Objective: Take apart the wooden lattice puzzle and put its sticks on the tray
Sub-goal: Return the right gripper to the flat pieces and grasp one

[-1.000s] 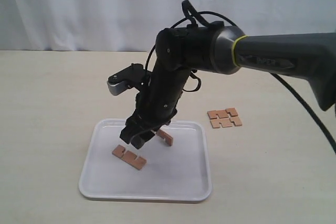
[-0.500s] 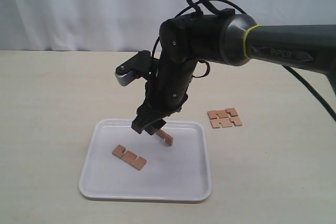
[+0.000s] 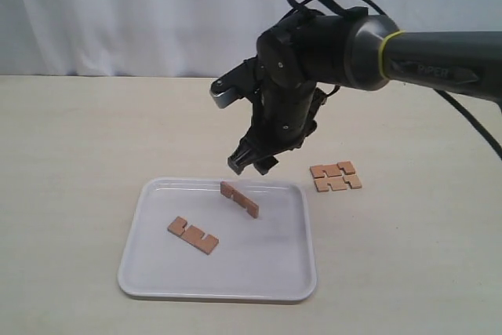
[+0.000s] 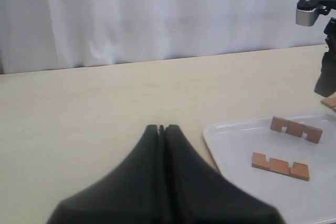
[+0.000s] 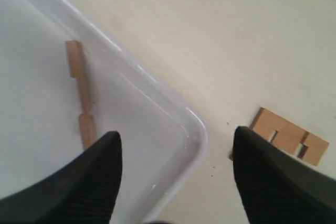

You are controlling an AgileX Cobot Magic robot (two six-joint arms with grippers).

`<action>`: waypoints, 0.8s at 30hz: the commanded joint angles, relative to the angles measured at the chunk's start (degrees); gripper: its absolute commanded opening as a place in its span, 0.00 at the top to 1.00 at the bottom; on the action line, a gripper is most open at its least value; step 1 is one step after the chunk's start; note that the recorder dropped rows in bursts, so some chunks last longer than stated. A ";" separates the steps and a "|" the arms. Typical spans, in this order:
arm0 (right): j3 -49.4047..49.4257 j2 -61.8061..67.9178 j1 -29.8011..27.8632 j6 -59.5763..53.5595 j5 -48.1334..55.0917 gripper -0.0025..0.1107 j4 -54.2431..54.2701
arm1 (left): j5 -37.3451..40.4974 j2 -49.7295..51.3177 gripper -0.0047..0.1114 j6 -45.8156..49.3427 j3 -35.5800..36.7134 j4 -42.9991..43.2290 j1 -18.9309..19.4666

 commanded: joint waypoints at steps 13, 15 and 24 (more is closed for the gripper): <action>-0.08 -0.28 -13.41 1.40 7.90 0.16 8.77 | -0.64 -0.19 0.96 -0.18 0.13 -0.04 0.00; -0.08 0.48 -15.12 1.51 6.48 0.16 10.45 | -0.64 -0.19 0.96 -0.18 0.13 -0.04 0.00; -0.08 7.30 -20.53 2.42 3.30 0.16 12.85 | -0.64 -0.19 0.96 -0.18 0.13 0.10 -0.01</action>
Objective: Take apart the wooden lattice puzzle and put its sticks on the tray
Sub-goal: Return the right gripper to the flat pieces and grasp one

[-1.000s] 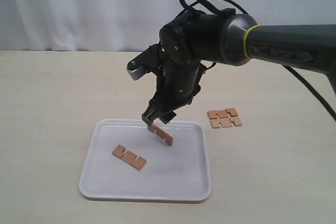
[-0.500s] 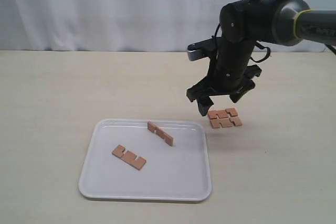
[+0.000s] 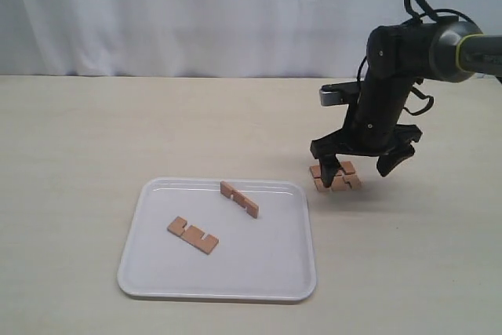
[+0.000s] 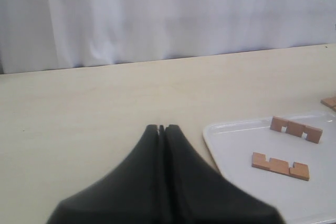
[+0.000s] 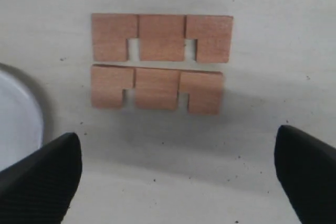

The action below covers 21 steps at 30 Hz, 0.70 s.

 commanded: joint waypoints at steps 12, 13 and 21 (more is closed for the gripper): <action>-0.08 2.43 -0.23 1.74 -7.10 0.16 1.58 | -0.64 -0.19 0.96 -0.18 0.13 -0.03 -0.01; -0.08 2.73 -0.23 2.17 -6.94 0.16 1.58 | -0.64 -0.19 0.96 -0.18 0.13 -0.03 -0.01; -0.08 4.06 2.22 9.03 -5.84 0.16 -3.91 | -0.64 -0.19 0.96 -0.18 0.13 -0.03 -0.01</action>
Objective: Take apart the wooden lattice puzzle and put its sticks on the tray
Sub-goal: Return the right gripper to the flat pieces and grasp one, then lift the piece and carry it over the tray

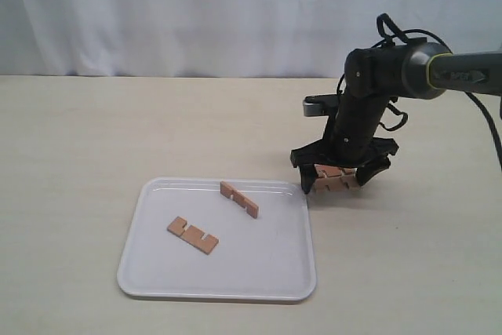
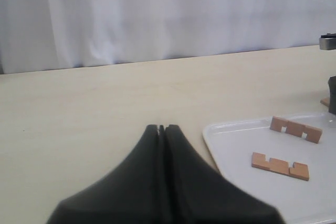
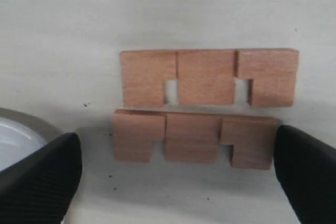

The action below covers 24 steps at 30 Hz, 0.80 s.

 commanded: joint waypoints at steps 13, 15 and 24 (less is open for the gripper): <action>-0.08 1.34 0.15 5.08 3.26 0.65 -5.32 | -0.64 -0.19 0.96 -0.18 0.13 -0.03 -0.01; -0.08 1.34 0.15 5.08 3.67 0.78 -5.32 | -0.64 -0.19 0.96 -0.18 0.13 -0.03 -0.01; -0.19 -1.04 0.15 4.86 6.29 0.94 -5.32 | -0.64 -0.19 0.96 -0.18 0.13 -0.03 -0.01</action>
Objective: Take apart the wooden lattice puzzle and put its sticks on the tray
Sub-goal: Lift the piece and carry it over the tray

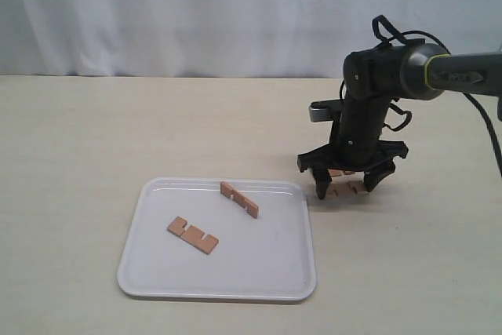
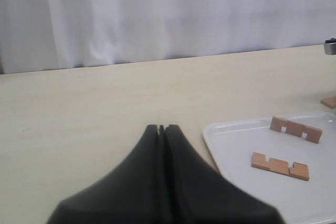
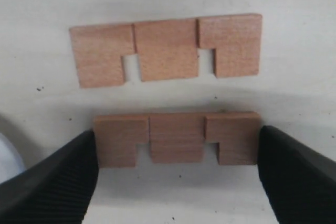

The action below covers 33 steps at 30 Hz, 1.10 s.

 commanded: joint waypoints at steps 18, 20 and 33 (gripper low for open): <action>0.19 -9.29 0.03 -12.21 2.83 0.94 11.70 | -0.64 -0.19 0.96 -0.18 0.13 -0.03 -0.01; 0.19 -9.55 0.03 -15.28 2.83 0.94 15.13 | -0.64 -0.19 0.96 -0.18 0.13 -0.03 -0.01; 1.12 -9.55 7.71 -26.57 1.05 0.94 22.41 | -0.64 -0.19 0.96 -0.18 0.13 -0.03 -0.01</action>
